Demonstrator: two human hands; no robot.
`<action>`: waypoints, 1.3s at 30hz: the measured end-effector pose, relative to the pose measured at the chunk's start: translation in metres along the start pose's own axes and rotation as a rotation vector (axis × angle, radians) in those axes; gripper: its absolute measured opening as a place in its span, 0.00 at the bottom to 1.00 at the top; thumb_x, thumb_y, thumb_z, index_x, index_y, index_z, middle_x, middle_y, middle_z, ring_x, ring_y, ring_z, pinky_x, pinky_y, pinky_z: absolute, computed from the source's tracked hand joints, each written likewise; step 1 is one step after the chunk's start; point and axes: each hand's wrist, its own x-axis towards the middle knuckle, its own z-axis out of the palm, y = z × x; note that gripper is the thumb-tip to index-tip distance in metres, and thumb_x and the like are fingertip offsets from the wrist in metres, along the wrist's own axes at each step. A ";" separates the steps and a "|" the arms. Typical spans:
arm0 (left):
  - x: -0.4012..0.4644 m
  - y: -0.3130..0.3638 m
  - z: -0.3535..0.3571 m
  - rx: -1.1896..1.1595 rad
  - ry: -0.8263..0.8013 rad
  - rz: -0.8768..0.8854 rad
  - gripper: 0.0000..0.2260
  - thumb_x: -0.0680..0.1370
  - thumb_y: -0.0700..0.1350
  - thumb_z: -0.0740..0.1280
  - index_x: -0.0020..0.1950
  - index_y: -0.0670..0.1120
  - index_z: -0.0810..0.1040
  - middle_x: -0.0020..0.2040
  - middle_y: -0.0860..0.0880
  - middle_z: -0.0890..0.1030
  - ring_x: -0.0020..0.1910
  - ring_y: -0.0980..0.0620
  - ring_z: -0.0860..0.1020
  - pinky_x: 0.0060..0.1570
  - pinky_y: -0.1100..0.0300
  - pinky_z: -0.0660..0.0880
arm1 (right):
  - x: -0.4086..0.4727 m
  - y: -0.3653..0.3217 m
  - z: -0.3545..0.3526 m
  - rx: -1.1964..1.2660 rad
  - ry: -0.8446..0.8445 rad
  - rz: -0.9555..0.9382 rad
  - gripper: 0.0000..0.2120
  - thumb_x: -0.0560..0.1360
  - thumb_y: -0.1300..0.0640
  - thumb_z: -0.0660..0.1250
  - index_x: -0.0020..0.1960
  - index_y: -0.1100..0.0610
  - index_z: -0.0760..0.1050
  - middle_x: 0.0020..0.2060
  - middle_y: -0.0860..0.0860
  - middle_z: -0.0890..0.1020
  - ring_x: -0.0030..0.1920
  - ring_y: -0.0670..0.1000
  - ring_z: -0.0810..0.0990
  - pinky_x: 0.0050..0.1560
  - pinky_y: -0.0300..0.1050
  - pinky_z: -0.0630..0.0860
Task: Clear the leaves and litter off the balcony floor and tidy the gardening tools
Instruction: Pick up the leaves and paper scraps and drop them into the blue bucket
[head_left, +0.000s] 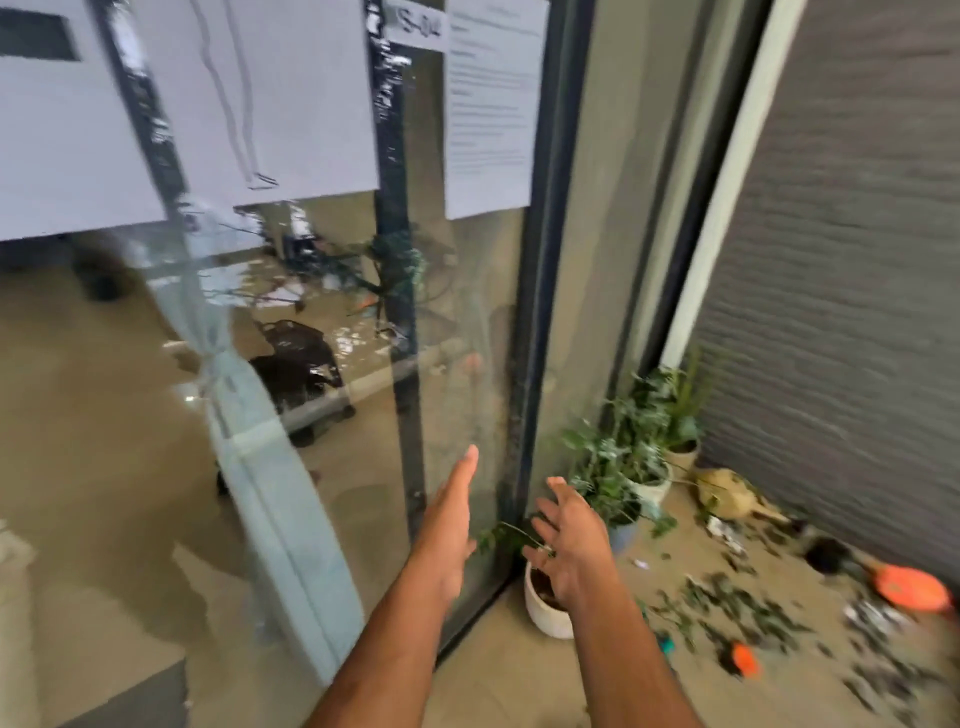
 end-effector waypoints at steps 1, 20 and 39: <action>-0.001 -0.005 0.015 0.005 -0.035 -0.017 0.42 0.67 0.81 0.67 0.78 0.65 0.72 0.80 0.58 0.69 0.77 0.55 0.66 0.66 0.47 0.67 | -0.002 -0.003 -0.018 0.022 0.028 0.001 0.22 0.85 0.42 0.62 0.76 0.47 0.71 0.75 0.50 0.73 0.75 0.55 0.71 0.73 0.65 0.69; -0.055 -0.114 0.324 0.165 -0.446 -0.198 0.35 0.75 0.76 0.65 0.77 0.59 0.73 0.81 0.50 0.69 0.72 0.50 0.72 0.67 0.40 0.71 | -0.043 -0.074 -0.372 0.272 0.425 -0.082 0.15 0.85 0.45 0.59 0.67 0.47 0.76 0.66 0.51 0.80 0.62 0.53 0.80 0.63 0.57 0.76; -0.027 -0.207 0.474 0.295 -0.653 -0.386 0.37 0.76 0.74 0.67 0.79 0.55 0.73 0.82 0.46 0.68 0.81 0.42 0.65 0.77 0.34 0.66 | -0.033 -0.054 -0.579 0.459 0.607 0.030 0.19 0.85 0.42 0.60 0.69 0.48 0.78 0.63 0.51 0.84 0.65 0.57 0.80 0.57 0.59 0.79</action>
